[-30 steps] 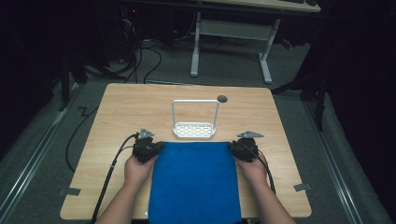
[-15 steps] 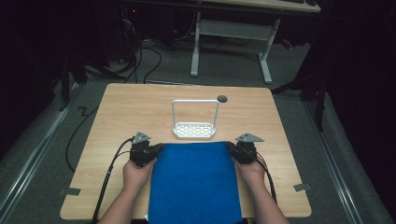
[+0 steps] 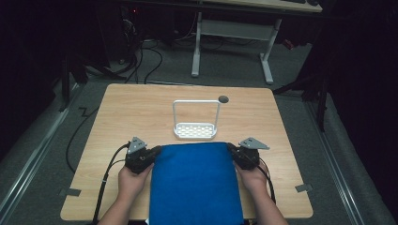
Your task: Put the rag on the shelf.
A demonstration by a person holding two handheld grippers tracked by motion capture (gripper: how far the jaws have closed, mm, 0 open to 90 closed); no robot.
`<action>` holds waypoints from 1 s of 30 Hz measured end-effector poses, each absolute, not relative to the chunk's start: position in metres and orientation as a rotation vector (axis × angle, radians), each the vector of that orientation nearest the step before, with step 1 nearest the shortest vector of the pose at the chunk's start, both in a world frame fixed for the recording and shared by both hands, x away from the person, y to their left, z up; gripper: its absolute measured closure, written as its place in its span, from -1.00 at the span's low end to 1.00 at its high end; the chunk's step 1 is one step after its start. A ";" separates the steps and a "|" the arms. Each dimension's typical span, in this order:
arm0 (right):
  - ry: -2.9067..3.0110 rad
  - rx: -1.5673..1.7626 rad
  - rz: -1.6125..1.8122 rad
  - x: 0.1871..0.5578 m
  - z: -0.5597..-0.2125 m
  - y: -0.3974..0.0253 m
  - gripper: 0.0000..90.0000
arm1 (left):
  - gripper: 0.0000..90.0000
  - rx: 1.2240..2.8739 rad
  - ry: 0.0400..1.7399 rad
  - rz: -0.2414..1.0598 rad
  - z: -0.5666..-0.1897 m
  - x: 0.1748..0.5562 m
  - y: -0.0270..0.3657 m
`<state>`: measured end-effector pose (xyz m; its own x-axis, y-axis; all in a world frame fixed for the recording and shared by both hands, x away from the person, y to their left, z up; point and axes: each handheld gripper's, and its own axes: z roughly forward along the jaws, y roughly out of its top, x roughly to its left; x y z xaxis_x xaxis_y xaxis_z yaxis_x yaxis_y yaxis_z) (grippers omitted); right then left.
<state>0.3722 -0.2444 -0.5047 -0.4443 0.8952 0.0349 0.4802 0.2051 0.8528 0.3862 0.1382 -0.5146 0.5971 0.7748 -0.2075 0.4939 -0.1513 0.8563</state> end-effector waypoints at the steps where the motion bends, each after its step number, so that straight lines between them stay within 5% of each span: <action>1: 2.011 1.274 1.157 0.372 -0.505 -0.244 0.97 | 0.94 1.808 1.032 0.345 -0.515 0.386 0.138; 30: 1.869 1.106 1.334 0.352 -0.458 -0.243 0.97 | 0.95 1.695 0.938 0.446 -0.468 0.373 0.147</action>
<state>0.3523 -0.2426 -0.4584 -0.4849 0.8746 0.0056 0.2900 0.1547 0.9444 0.3733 0.1466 -0.4679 0.6163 0.7705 -0.1628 0.3602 -0.0919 0.9283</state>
